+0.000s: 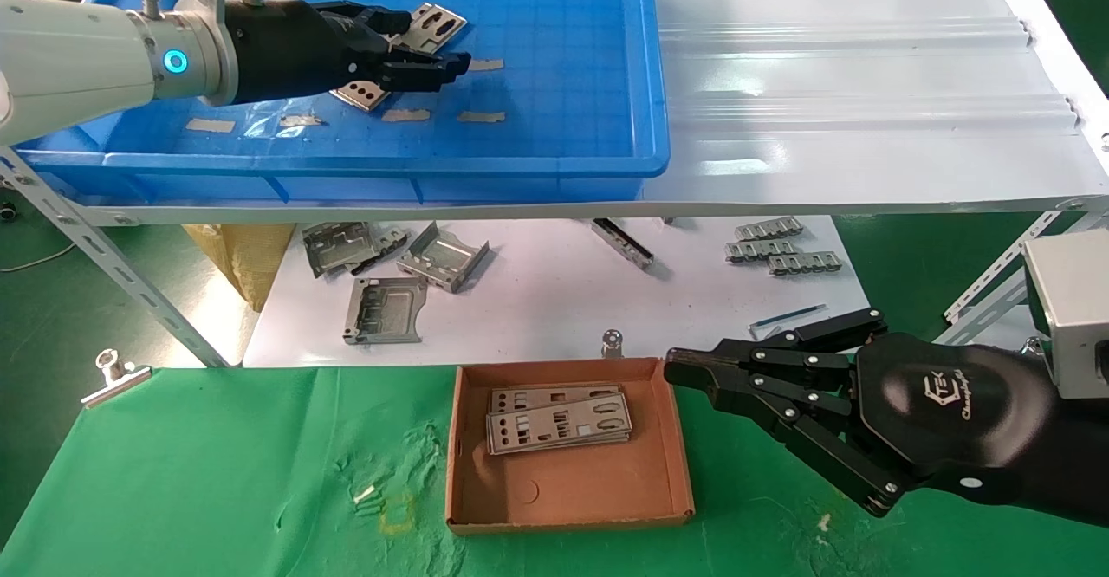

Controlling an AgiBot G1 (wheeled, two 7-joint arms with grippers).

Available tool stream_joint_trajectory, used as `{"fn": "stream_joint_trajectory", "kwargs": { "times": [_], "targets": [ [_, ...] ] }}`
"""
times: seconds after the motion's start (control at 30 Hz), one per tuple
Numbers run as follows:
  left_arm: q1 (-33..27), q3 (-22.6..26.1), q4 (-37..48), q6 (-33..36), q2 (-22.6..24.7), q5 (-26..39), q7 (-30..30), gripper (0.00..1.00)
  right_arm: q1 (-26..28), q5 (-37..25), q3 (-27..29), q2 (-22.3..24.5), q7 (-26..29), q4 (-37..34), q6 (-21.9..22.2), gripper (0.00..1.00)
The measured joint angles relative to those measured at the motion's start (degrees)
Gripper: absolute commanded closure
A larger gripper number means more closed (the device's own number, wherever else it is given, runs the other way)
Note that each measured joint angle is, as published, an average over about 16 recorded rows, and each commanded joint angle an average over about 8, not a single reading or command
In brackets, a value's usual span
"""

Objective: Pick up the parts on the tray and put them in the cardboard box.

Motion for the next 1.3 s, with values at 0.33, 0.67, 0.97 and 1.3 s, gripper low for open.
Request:
{"fn": "stream_joint_trajectory", "kwargs": {
  "times": [0.33, 0.67, 0.97, 1.3],
  "targets": [
    [-0.1, 0.0, 0.6, -0.8, 0.0, 0.0, 0.2, 1.00, 0.0, 0.0, 0.0, 0.0, 0.0, 0.0, 0.0, 0.95],
    [0.0, 0.0, 0.9, -2.0, 0.0, 0.0, 0.4, 1.00, 0.0, 0.0, 0.0, 0.0, 0.0, 0.0, 0.0, 0.82],
    [0.0, 0.0, 1.0, -2.5, 0.1, 0.0, 0.4, 1.00, 0.0, 0.0, 0.0, 0.0, 0.0, 0.0, 0.0, 0.80],
    [-0.3, -0.1, 0.3, -1.5, -0.1, -0.1, 1.3, 0.39, 0.0, 0.0, 0.0, 0.0, 0.0, 0.0, 0.0, 0.67]
  ]
}}
